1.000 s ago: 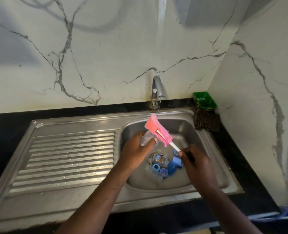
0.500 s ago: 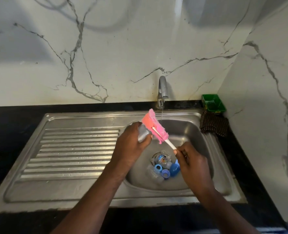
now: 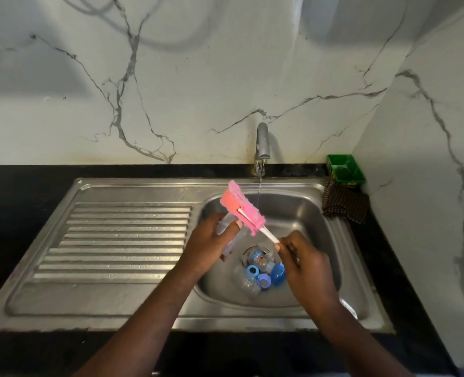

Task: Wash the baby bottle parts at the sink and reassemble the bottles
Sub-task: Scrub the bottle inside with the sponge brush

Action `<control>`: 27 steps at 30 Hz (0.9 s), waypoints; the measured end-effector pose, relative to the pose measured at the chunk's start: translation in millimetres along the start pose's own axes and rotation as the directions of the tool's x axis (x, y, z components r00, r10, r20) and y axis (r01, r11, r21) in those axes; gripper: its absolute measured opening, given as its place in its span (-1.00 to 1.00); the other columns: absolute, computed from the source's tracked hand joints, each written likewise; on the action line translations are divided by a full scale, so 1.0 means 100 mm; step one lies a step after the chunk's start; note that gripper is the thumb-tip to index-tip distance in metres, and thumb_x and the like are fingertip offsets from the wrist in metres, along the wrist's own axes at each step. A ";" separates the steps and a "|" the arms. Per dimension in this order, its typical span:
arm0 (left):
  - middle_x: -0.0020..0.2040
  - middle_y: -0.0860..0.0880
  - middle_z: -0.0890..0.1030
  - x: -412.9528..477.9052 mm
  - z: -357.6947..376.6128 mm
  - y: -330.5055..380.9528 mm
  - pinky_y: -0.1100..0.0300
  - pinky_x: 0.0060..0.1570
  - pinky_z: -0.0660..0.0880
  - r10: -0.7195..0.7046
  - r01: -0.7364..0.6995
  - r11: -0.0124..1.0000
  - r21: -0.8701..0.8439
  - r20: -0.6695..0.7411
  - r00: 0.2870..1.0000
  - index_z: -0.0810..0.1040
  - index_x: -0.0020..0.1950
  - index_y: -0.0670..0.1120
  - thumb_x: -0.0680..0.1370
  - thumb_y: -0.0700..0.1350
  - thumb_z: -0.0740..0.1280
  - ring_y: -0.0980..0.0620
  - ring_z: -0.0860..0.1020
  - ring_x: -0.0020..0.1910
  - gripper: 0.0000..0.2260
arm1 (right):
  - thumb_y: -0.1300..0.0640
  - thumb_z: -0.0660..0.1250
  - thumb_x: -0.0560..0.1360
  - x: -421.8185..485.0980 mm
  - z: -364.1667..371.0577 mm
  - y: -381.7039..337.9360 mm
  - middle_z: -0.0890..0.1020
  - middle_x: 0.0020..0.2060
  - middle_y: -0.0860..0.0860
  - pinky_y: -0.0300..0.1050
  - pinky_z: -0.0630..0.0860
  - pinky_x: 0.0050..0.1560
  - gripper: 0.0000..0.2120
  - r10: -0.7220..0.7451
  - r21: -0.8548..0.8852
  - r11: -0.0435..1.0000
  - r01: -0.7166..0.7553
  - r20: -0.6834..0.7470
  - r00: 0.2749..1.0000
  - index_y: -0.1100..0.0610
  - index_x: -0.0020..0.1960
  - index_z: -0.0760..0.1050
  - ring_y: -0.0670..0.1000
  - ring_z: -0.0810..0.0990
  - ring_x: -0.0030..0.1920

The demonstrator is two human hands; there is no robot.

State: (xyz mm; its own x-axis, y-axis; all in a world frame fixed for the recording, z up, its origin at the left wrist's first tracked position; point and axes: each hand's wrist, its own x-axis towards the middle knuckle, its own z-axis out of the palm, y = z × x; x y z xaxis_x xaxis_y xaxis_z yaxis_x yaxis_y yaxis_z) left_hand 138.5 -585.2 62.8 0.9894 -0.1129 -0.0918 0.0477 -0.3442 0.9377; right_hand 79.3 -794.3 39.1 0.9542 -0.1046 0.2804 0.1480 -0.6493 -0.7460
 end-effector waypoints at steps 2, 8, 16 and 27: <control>-0.18 -0.17 0.68 -0.03 0.01 0.00 0.06 -0.35 0.57 -0.119 0.125 0.962 -0.242 0.042 0.992 0.63 0.13 -0.04 0.45 0.14 0.51 -0.12 0.61 -0.31 -0.63 | 0.06 0.37 0.57 0.06 0.02 -0.04 0.57 -0.39 -0.16 -0.09 0.52 -0.35 -0.88 -0.048 -0.003 0.999 0.048 -0.003 0.999 -0.03 -0.11 0.46 -0.11 0.57 -0.36; -0.17 -0.19 0.62 -0.05 -0.08 0.04 0.22 -0.45 0.46 -0.177 0.224 0.785 -0.577 0.137 0.975 0.60 0.13 -0.16 0.41 0.00 0.52 -0.02 0.54 -0.36 -0.62 | 0.05 0.39 0.54 -0.05 -0.02 0.11 0.58 -0.36 -0.14 -0.01 0.55 -0.30 -0.90 -0.015 0.022 1.000 0.016 -0.031 0.999 -0.04 -0.09 0.47 -0.12 0.58 -0.33; -0.18 -0.17 0.62 -0.01 -0.10 0.10 0.24 -0.43 0.50 -0.169 0.299 0.667 -0.682 0.253 0.953 0.53 0.19 -0.19 0.46 0.05 0.38 0.00 0.56 -0.34 -0.58 | 0.09 0.39 0.54 0.10 -0.04 0.10 0.54 -0.38 -0.15 -0.25 0.44 -0.35 -0.93 -0.094 0.052 0.994 0.098 -0.081 0.992 -0.02 -0.09 0.50 -0.13 0.53 -0.36; -0.08 -0.17 0.64 -0.01 -0.06 0.09 0.15 -0.30 0.56 -0.106 0.204 0.727 -0.656 0.187 0.977 0.53 0.22 -0.12 0.48 0.03 0.39 -0.03 0.61 -0.23 -0.63 | 0.14 0.40 0.54 0.07 -0.07 0.19 0.50 -0.43 -0.06 -0.19 0.38 -0.40 -0.83 0.026 0.182 0.983 -0.027 0.007 1.000 -0.04 -0.18 0.49 -0.10 0.42 -0.43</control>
State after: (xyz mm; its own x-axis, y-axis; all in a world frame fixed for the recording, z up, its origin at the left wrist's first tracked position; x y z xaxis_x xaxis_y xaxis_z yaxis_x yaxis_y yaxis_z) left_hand 138.7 -582.9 73.7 0.9355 -0.2480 -0.2517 0.3270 0.3377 0.8826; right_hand 87.0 -812.6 31.1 0.9596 -0.1163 0.2563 0.1669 -0.4980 -0.8509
